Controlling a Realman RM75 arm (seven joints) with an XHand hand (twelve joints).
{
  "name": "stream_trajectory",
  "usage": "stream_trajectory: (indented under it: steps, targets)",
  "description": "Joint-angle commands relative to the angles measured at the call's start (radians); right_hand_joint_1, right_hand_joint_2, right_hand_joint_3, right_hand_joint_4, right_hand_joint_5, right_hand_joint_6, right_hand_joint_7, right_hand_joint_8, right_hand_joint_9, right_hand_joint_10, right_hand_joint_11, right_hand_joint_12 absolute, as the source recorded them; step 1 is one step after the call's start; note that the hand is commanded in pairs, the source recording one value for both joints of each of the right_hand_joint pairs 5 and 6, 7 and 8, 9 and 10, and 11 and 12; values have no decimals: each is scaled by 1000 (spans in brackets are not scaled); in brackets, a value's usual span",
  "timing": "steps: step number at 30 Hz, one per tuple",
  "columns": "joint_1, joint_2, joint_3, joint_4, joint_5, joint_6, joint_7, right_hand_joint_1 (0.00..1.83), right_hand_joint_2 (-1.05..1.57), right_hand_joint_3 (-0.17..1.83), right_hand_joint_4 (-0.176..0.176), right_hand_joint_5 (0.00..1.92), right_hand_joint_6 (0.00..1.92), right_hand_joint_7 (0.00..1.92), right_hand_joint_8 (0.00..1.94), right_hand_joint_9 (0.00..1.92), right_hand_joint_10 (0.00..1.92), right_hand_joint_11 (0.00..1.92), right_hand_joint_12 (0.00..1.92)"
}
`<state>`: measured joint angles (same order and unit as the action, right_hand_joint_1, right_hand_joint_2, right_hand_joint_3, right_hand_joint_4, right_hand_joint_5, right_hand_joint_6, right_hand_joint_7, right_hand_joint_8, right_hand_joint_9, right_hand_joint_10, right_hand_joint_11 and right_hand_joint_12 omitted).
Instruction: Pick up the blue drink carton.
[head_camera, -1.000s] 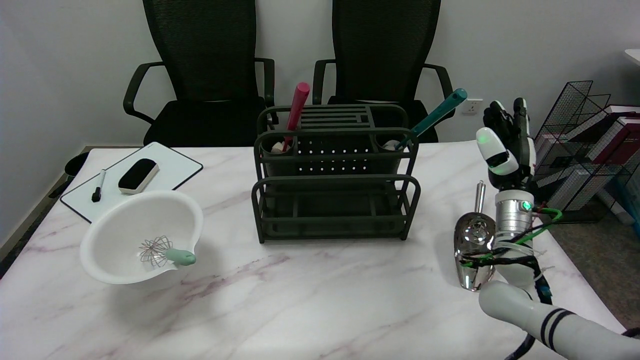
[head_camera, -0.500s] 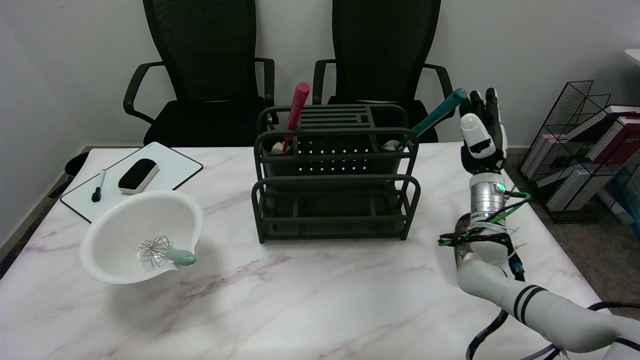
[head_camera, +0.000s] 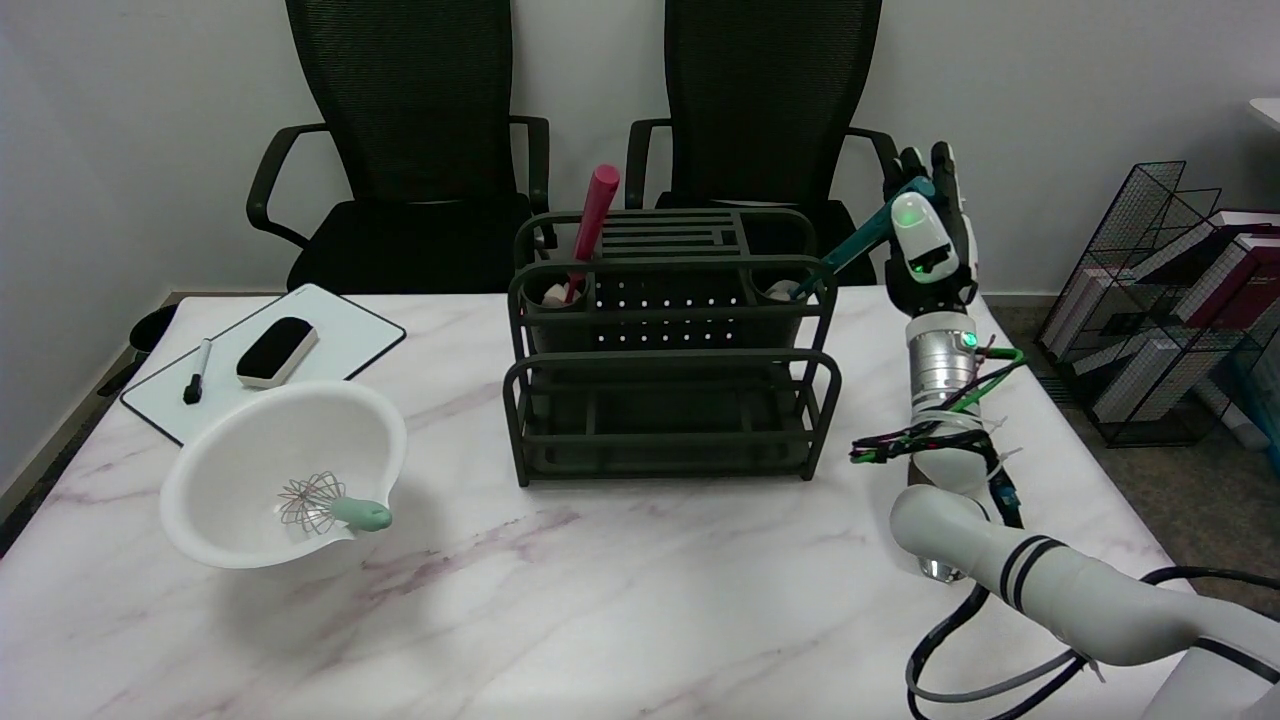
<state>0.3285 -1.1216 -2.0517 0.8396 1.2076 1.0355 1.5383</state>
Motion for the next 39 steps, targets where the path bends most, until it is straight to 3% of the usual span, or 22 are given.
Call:
stream_trajectory:
  steps: [1,13,17,22,30,32,36,37,39]
  targets:
    - [19,5,6,20,-120,-15,15,1001,-241,858,0,0,0,183,183,206,206,7,7]
    - [34,9,5,43,-144,-60,12,1013,-200,805,0,0,0,209,209,228,228,56,56]
    - [38,9,6,35,-144,-72,12,1046,-125,749,0,0,0,233,233,285,285,207,207]
    - [38,9,5,37,-144,-74,12,1082,-58,844,0,0,0,288,288,397,397,486,486]
    - [34,8,-2,46,-144,-74,18,1093,2,897,0,109,109,356,356,500,500,706,706]
    - [31,8,-2,46,-142,-74,19,1095,51,905,0,190,190,395,395,591,591,836,836]
    - [28,8,-2,47,-140,-74,19,1099,157,915,0,641,641,648,648,758,758,1014,1014]
    - [26,8,-3,47,-140,-74,19,1098,202,904,0,761,761,879,879,827,827,1029,1029]
    - [25,7,-4,47,-139,-74,19,1093,240,883,0,833,833,1097,1097,916,916,1037,1037]
